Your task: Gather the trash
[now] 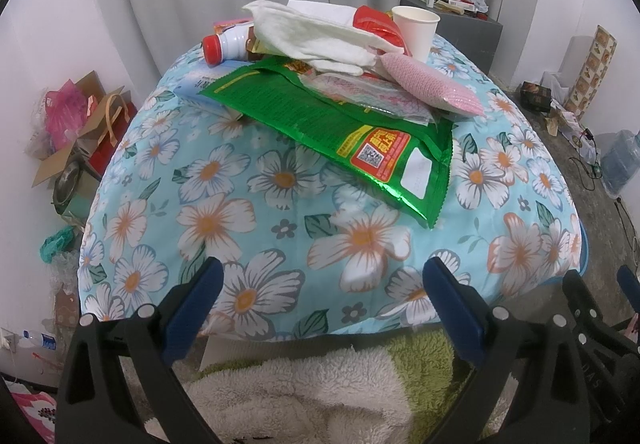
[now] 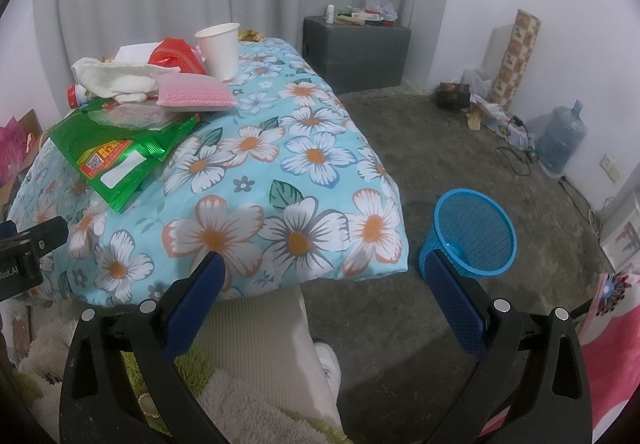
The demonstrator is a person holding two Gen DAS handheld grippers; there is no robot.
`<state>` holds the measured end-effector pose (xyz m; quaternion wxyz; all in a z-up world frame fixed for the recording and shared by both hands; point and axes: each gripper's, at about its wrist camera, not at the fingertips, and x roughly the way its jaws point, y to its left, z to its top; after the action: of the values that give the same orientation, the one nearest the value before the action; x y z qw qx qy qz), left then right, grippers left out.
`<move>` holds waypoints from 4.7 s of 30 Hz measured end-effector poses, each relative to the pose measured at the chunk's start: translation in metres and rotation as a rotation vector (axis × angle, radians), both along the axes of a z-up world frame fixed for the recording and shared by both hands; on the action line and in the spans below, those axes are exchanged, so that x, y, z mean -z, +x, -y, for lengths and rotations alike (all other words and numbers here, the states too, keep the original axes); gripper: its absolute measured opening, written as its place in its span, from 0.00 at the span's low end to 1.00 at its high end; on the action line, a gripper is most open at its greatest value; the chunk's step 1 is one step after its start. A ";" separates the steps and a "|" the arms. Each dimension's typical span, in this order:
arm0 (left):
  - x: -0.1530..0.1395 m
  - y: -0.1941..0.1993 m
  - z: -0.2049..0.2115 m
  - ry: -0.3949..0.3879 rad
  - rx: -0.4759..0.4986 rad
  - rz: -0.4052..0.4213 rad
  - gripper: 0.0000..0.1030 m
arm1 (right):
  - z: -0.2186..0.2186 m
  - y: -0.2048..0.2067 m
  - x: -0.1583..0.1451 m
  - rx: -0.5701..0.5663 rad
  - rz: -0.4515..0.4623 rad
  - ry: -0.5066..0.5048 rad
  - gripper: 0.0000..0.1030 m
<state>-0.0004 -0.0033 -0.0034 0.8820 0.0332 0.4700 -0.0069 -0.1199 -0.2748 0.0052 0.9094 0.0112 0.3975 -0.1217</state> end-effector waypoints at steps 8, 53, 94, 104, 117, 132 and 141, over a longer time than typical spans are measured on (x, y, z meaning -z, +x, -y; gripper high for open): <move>0.000 0.000 0.000 0.002 0.001 0.000 0.95 | 0.000 0.000 0.000 0.000 0.001 0.001 0.93; -0.034 0.096 -0.069 -0.155 0.084 0.148 0.95 | 0.027 0.122 -0.031 -0.173 0.126 0.512 0.93; -0.091 0.177 -0.121 -0.700 0.159 0.236 0.06 | 0.026 0.242 0.038 -0.177 0.053 1.494 0.18; -0.146 0.129 -0.126 -0.660 0.223 0.405 0.06 | 0.050 0.198 0.010 -0.224 0.155 1.466 0.17; -0.192 0.113 -0.026 -0.687 0.489 0.407 0.05 | 0.124 0.118 -0.023 -0.139 0.392 1.370 0.17; -0.127 0.159 0.321 -0.577 0.946 0.052 0.06 | 0.294 0.045 0.007 0.505 0.498 0.793 0.17; 0.002 0.158 0.500 -0.406 1.046 -0.166 0.06 | 0.359 0.083 0.103 0.773 0.325 0.678 0.18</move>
<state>0.1577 -0.5038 -0.0054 0.7099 0.0907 0.4478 -0.5359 -0.0364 -0.6340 -0.0980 0.7936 0.4681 0.2355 -0.3092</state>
